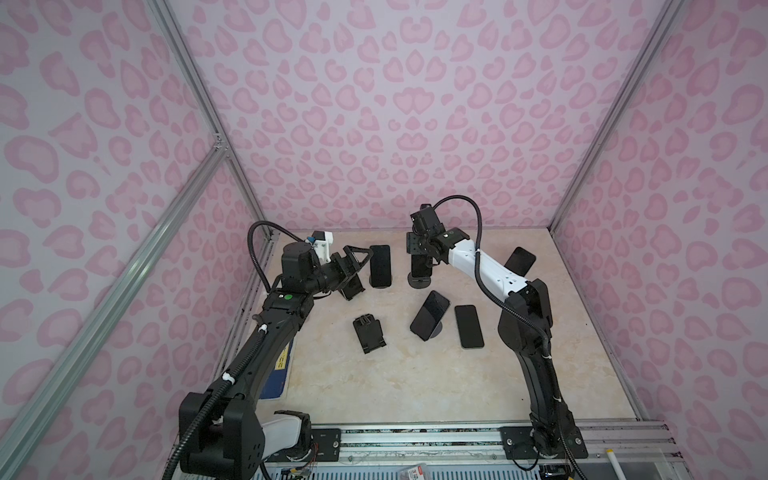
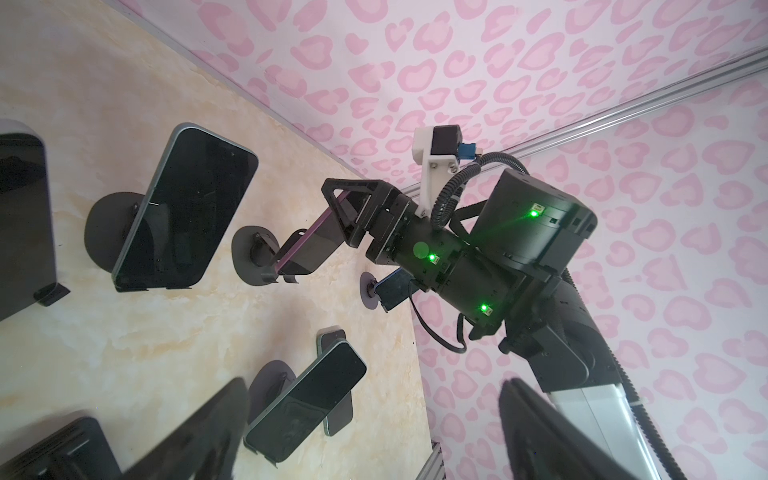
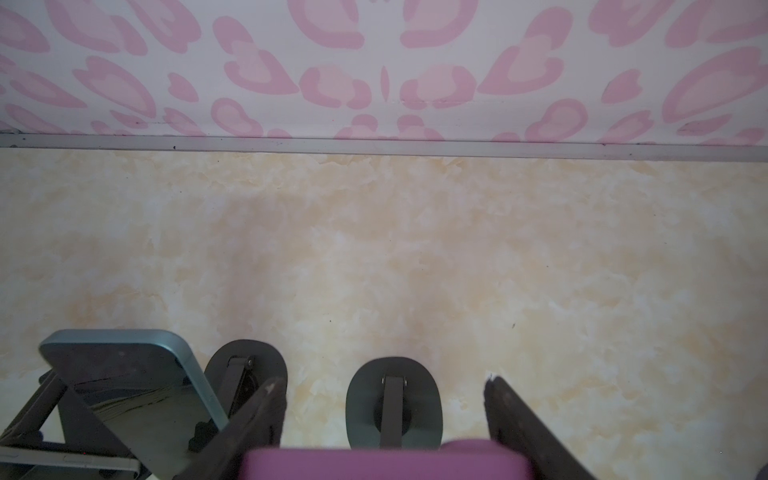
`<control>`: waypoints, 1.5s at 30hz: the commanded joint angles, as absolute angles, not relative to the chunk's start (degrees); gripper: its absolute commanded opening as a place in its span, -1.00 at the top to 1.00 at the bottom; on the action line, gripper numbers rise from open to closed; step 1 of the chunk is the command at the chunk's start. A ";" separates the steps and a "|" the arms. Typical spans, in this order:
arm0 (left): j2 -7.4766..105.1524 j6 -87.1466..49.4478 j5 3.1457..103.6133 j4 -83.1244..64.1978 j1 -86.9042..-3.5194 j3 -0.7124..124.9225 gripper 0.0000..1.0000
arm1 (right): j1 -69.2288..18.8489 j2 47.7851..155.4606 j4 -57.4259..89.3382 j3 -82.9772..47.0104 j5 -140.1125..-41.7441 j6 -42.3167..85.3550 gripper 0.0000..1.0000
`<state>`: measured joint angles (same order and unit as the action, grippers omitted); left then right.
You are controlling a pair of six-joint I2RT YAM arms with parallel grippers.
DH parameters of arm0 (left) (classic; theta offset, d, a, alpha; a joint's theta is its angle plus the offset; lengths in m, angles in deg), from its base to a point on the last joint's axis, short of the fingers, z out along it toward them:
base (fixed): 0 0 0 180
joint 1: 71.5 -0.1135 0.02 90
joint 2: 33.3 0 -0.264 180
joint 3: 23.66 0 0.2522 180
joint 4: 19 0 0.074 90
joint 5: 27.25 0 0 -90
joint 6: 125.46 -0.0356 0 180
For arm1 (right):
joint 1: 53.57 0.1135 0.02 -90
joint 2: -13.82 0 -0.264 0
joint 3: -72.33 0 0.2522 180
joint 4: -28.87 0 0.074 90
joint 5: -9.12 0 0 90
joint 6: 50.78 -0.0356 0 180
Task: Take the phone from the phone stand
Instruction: 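Lift the pink-edged phone off its stand with the right gripper, then carry the pink-edged phone toward the robot and lower it near the table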
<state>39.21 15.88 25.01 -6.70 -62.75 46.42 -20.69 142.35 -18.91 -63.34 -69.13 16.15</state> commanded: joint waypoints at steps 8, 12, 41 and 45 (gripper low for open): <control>39.11 15.64 23.86 -9.72 -62.72 46.27 -0.94 | -20.61 138.36 -19.27 -62.77 -68.19 19.23 -0.35; 39.07 15.04 23.82 -9.74 -62.18 46.30 -0.94 | -20.70 135.43 -20.20 -61.58 -66.95 21.35 -0.35; 41.55 7.45 20.30 -9.23 -45.86 48.02 -0.92 | -31.47 94.40 -15.39 -5.34 -67.32 29.48 -0.33; 42.12 7.47 20.12 -9.25 -45.49 48.11 -0.92 | -33.40 94.58 -14.46 -2.14 -68.88 29.53 -0.33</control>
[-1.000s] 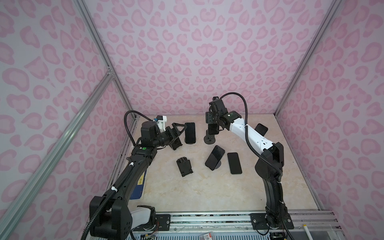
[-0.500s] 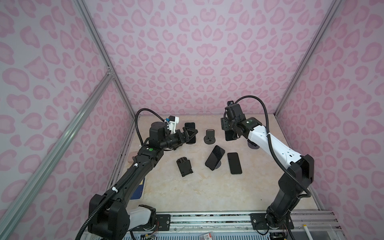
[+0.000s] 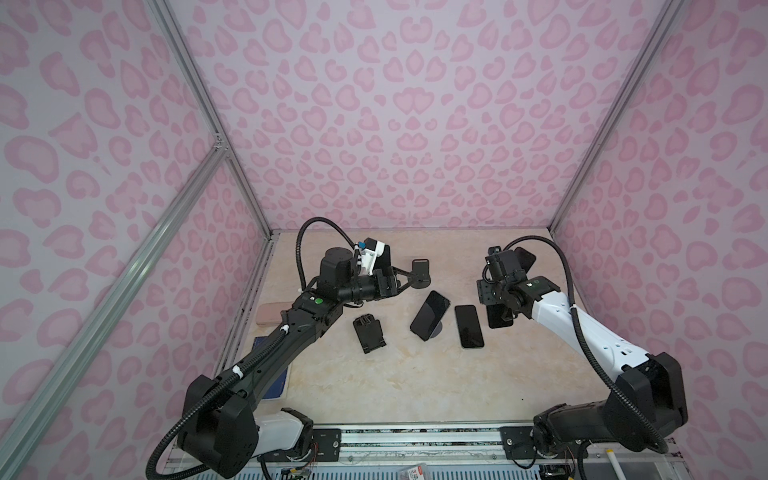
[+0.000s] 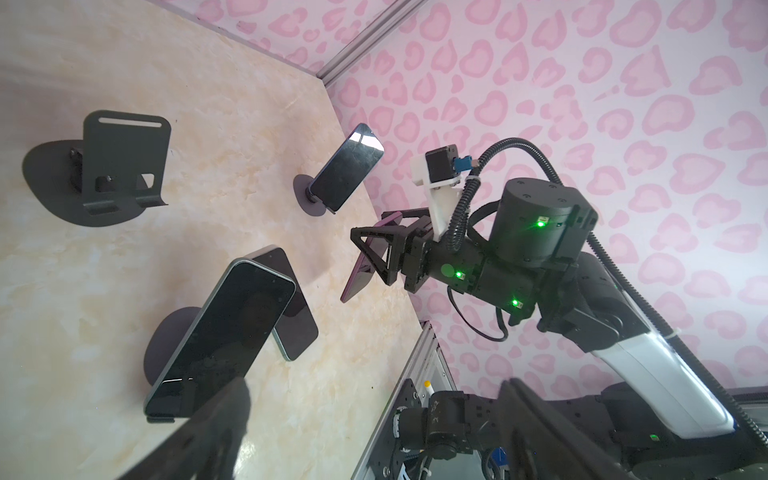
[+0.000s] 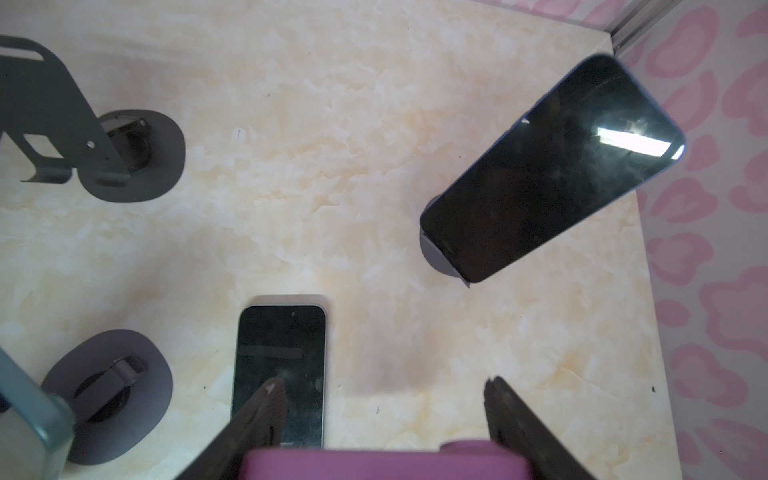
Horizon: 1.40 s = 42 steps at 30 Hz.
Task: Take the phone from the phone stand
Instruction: 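Carry the pink-edged phone toward the robot and lower it near the table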
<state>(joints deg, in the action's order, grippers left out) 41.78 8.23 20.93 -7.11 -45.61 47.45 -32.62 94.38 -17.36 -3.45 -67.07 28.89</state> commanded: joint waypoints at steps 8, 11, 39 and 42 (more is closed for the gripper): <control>42.37 7.26 20.13 -9.12 -45.31 48.11 -0.92 | -38.43 100.38 -17.50 -3.65 -76.96 32.54 -0.33; 42.28 7.00 20.13 -9.02 -45.29 48.17 -0.92 | -39.26 102.98 -18.80 -4.82 -79.43 33.42 -0.32; 42.11 6.69 20.12 -8.76 -45.22 48.36 -0.91 | -42.78 115.03 -18.93 -7.96 -81.29 33.24 -0.31; 41.93 6.64 20.13 -8.68 -45.22 48.16 -0.92 | -42.85 116.20 -18.78 -7.95 -81.47 33.44 -0.30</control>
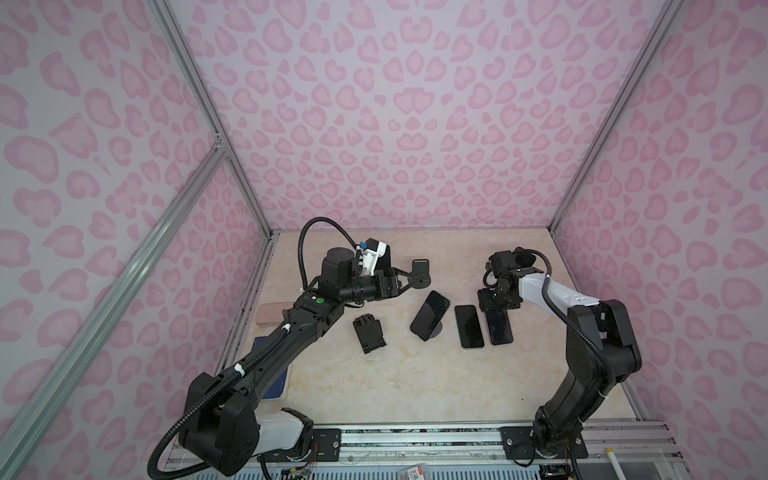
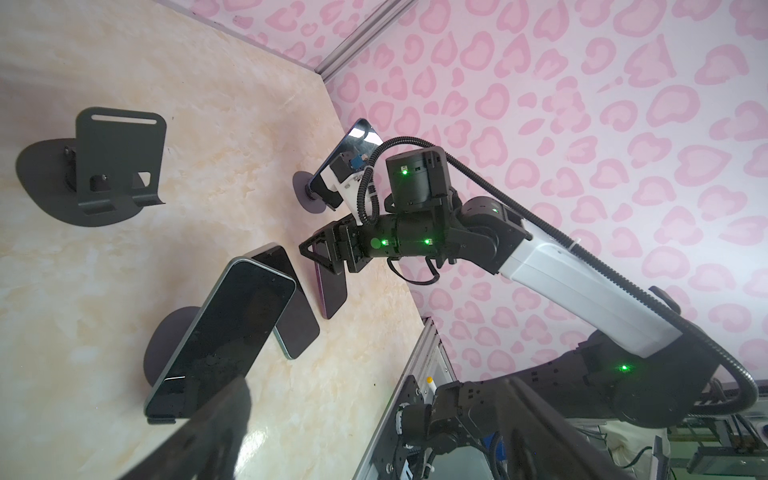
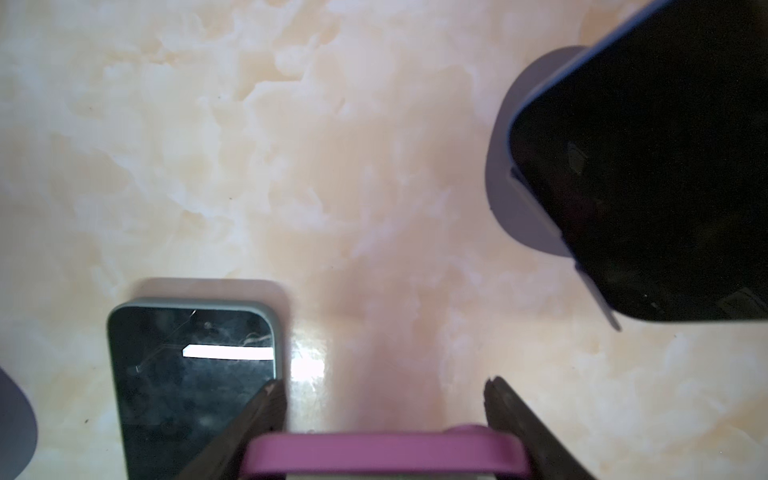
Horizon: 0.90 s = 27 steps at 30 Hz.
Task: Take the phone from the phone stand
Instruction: 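Hold the pink-edged phone low beside the flat teal-edged phone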
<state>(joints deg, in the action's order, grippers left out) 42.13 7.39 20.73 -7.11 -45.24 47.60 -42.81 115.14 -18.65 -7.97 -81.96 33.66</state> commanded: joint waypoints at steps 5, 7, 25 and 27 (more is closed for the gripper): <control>42.02 6.69 20.12 -8.73 -45.22 48.30 -0.92 | -43.01 117.22 -17.80 -7.51 -82.62 33.24 -0.30; 42.02 6.73 20.10 -8.74 -45.22 48.30 -0.92 | -43.09 117.77 -17.55 -7.59 -82.81 33.24 -0.30; 41.91 6.64 20.04 -8.72 -45.22 48.31 -0.92 | -43.55 121.05 -16.47 -7.64 -83.09 32.96 -0.38; 41.84 6.64 20.04 -8.73 -45.22 48.31 -0.92 | -43.55 121.14 -16.66 -7.75 -83.06 32.97 -0.40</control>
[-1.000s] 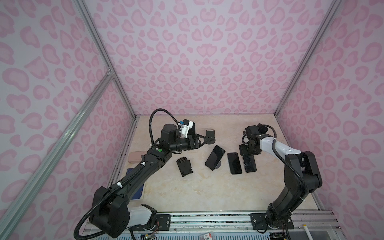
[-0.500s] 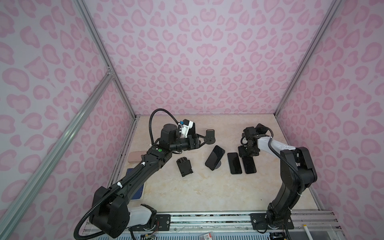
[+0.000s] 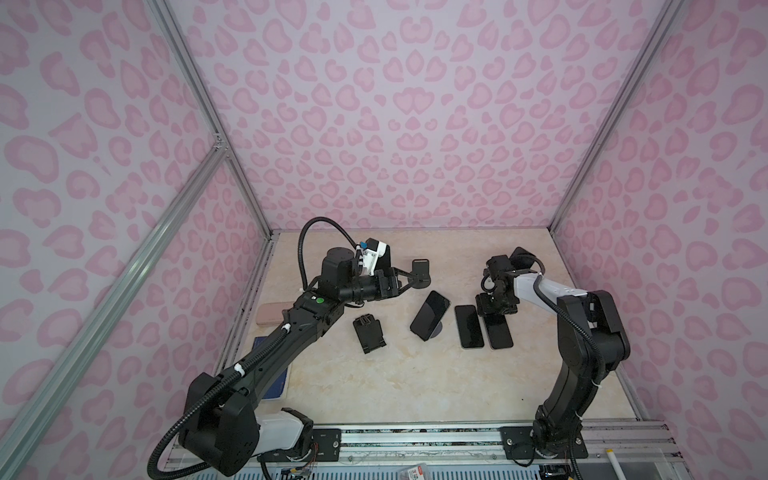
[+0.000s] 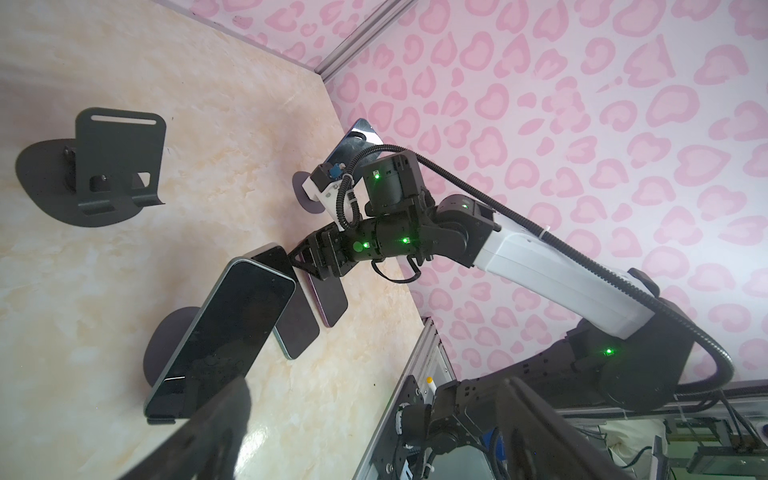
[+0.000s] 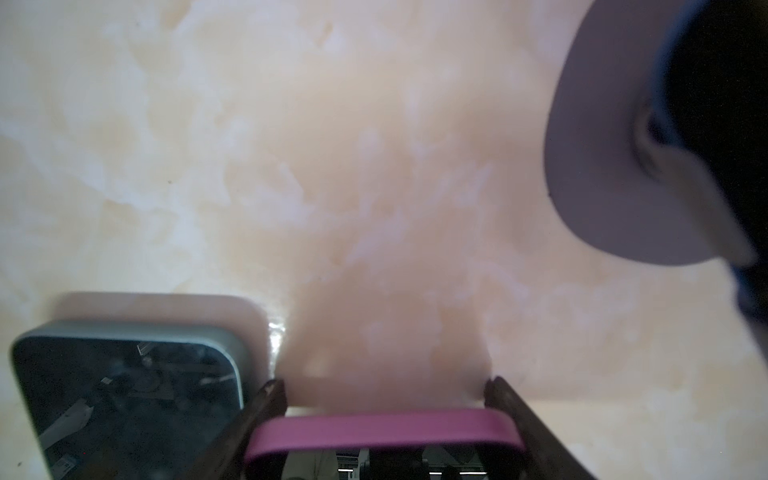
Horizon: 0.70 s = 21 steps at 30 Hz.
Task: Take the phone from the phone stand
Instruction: 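Hold the pink-edged phone low beside the flat teal-edged phone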
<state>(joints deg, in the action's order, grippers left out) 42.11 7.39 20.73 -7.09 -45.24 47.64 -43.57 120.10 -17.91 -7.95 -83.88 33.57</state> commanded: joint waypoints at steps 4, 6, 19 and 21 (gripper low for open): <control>41.83 6.56 20.04 -8.76 -45.22 48.36 -0.91 | -43.55 121.31 -16.53 -7.72 -83.07 32.89 -0.45; 41.71 6.10 20.12 -8.18 -45.22 48.50 -0.91 | -43.55 121.39 -16.10 -7.37 -82.99 32.72 -0.45; 40.28 4.97 21.35 -7.39 -45.22 48.32 -0.91 | -43.38 120.62 -16.61 -7.34 -82.94 31.84 -0.54; 40.09 4.97 21.41 -7.41 -45.22 48.34 -0.91 | -43.34 120.66 -16.79 -7.24 -82.53 32.00 -0.54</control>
<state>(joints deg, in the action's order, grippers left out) 41.02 5.91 21.21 -6.59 -45.24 47.91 -43.46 120.30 -16.09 -7.82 -84.08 32.28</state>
